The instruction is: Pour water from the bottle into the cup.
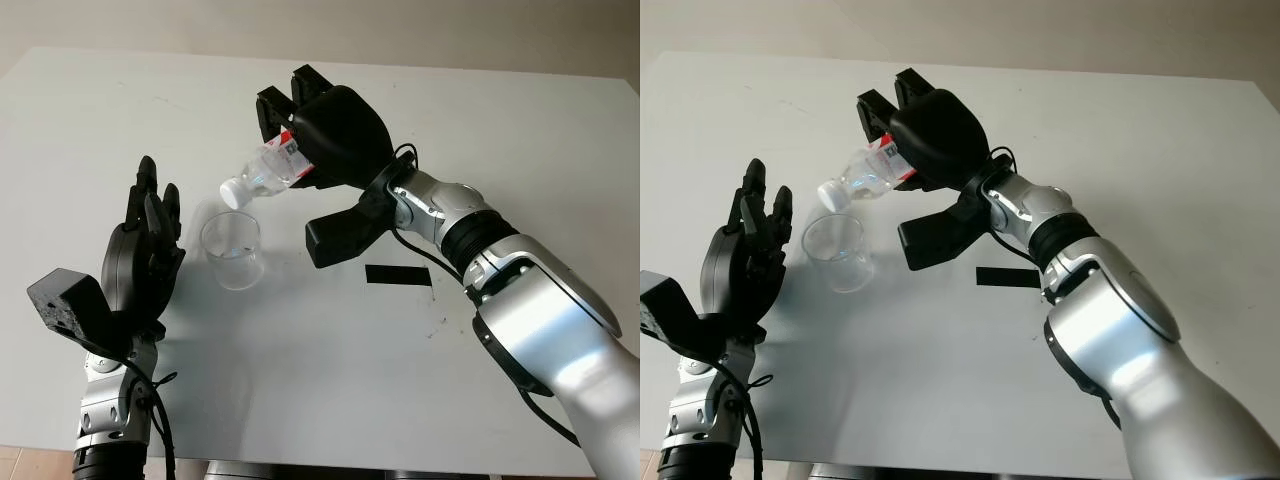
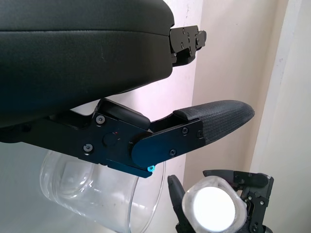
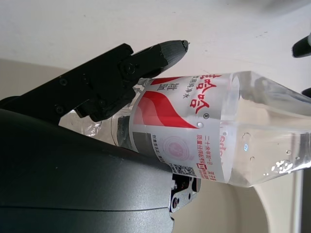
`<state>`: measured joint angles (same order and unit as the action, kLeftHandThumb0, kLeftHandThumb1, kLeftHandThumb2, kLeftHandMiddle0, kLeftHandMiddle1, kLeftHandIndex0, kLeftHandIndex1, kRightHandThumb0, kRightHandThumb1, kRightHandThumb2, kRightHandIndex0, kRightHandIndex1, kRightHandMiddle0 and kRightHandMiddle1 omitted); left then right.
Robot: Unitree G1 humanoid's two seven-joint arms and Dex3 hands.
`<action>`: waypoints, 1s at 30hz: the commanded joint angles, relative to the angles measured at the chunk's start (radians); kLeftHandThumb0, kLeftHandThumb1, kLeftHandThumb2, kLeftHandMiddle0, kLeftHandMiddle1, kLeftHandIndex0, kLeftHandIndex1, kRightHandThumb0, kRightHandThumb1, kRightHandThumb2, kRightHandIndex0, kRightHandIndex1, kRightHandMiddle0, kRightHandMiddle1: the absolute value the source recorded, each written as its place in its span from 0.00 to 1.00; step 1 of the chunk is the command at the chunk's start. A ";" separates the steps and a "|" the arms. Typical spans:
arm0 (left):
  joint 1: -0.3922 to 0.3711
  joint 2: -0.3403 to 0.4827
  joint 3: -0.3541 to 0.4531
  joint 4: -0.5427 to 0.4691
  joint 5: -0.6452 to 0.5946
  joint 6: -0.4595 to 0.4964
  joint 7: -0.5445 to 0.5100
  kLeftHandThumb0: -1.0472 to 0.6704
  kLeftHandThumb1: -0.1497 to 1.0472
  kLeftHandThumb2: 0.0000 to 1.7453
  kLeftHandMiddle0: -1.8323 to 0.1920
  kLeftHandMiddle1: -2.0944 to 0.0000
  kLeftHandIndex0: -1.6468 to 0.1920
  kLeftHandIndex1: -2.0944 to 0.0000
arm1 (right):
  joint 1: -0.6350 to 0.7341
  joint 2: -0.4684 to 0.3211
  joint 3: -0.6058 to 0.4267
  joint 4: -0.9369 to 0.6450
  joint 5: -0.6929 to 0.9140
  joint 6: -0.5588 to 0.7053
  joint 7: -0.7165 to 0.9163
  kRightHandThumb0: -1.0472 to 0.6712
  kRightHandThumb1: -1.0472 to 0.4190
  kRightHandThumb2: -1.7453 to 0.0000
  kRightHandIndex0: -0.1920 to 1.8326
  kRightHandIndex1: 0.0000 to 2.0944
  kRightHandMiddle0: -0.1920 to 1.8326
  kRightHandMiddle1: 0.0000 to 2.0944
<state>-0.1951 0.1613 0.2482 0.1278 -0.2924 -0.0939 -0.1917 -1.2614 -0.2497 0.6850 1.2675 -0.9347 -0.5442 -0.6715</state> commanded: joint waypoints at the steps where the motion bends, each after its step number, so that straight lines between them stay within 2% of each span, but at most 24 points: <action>1: -0.003 -0.007 -0.003 0.000 0.009 -0.011 0.006 0.14 1.00 0.42 0.95 0.97 0.97 0.98 | -0.046 -0.016 0.019 -0.013 -0.022 -0.008 -0.036 0.50 0.00 0.79 0.65 1.00 0.43 1.00; 11: -0.001 -0.015 -0.004 0.000 0.005 -0.019 0.006 0.15 1.00 0.43 0.95 0.97 0.97 0.98 | -0.076 -0.031 0.096 -0.007 -0.114 0.023 -0.130 0.47 0.03 0.84 0.65 1.00 0.45 1.00; 17: 0.000 -0.014 -0.006 0.001 0.010 -0.022 0.006 0.15 1.00 0.43 0.95 0.98 0.97 0.98 | -0.096 -0.030 0.170 -0.005 -0.199 0.098 -0.195 0.41 0.04 0.95 0.64 1.00 0.39 1.00; 19: -0.001 -0.013 -0.006 0.004 0.010 -0.026 0.003 0.15 1.00 0.43 0.95 0.98 0.98 0.98 | -0.098 -0.029 0.182 -0.005 -0.210 0.110 -0.211 0.40 0.03 0.96 0.64 1.00 0.40 1.00; 21: -0.001 -0.013 -0.006 0.004 0.009 -0.025 0.004 0.15 1.00 0.43 0.96 0.98 0.98 0.98 | -0.099 -0.028 0.189 -0.003 -0.215 0.117 -0.217 0.38 0.03 0.96 0.64 1.00 0.36 1.00; 27: -0.001 -0.013 -0.005 0.009 0.006 -0.031 -0.001 0.15 1.00 0.43 0.95 0.97 0.97 0.98 | -0.100 -0.024 0.195 -0.003 -0.213 0.119 -0.220 0.39 0.02 0.97 0.64 1.00 0.40 1.00; 30: -0.002 -0.015 -0.006 0.010 0.005 -0.030 0.002 0.15 1.00 0.43 0.95 0.97 0.97 0.97 | -0.100 -0.023 0.192 -0.003 -0.207 0.119 -0.218 0.39 0.02 0.97 0.62 1.00 0.36 1.00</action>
<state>-0.1950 0.1514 0.2434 0.1329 -0.2890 -0.1155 -0.1879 -1.3273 -0.2699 0.8801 1.2681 -1.1481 -0.4329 -0.8806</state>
